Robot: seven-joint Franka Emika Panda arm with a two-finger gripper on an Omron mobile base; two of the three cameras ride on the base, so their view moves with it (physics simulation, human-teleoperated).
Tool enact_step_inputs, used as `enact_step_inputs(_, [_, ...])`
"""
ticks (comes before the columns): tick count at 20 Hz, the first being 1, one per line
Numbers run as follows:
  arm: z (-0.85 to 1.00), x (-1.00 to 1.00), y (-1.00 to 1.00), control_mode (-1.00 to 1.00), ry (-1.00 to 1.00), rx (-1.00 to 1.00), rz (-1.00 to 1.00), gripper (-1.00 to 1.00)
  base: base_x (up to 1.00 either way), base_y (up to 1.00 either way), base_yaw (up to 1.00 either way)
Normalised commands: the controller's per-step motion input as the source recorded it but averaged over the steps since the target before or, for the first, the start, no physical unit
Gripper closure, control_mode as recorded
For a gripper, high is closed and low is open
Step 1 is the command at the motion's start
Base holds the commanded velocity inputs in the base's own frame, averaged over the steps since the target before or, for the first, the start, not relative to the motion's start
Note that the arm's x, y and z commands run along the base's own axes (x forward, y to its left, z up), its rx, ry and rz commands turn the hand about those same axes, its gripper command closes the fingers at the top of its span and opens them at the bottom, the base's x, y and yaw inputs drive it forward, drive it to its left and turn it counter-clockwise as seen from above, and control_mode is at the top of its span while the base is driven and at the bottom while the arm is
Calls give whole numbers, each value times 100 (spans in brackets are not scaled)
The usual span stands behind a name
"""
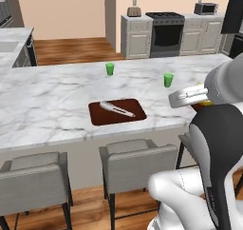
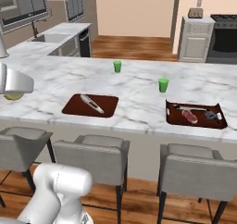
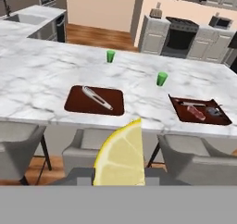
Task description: Gather the lemon wedge and carrot from the fridge and place them on a tray on the dining counter. Then gather the steak and fish from the fridge and place them on the other tray.
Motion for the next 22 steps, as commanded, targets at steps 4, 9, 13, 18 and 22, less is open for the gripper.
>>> enact_step_inputs(4, [0,0,0,100,0,0,0,100,39,19,8])
enact_step_inputs(9, [-18,50,3,-100,0,8,0,100,15,9,2])
enact_step_inputs(13, [-24,100,0,-100,0,13,0,100,0,0,0])
enact_step_inputs(18, [-33,100,2,-100,2,9,0,100,0,0,0])
enact_step_inputs(22, [-30,100,15,-100,0,5,0,100,0,0,0])
